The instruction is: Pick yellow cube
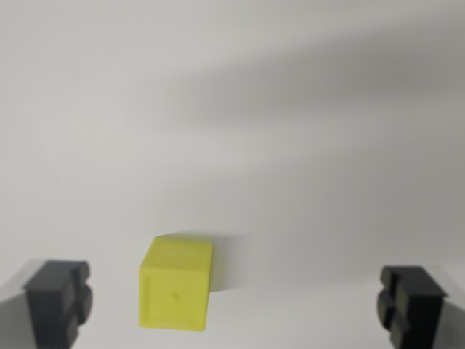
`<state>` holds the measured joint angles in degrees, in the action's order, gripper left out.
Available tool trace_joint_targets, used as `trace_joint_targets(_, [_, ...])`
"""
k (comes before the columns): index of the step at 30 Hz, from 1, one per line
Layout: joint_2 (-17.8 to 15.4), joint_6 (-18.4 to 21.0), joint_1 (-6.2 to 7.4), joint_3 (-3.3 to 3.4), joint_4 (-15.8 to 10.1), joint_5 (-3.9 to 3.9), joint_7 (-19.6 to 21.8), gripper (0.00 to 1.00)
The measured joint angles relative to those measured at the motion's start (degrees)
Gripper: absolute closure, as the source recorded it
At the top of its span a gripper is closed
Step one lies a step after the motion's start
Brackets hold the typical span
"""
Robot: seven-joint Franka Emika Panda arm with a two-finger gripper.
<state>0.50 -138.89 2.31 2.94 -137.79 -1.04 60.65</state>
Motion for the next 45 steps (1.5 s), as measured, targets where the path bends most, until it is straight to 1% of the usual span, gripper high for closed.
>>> trace_joint_targets(13, [0.42,-5.71,2.02,0.00,-5.45,0.04,3.61,0.00])
trace_joint_targets(27, [1.99,-12.29,4.50,-0.01,-10.61,0.32,7.66,0.00])
trace_joint_targets(36, [3.64,-16.71,6.26,-0.01,-13.46,0.67,10.26,0.00])
trace_joint_targets(45, [5.89,-21.37,8.24,-0.01,-15.98,1.27,12.85,0.00])
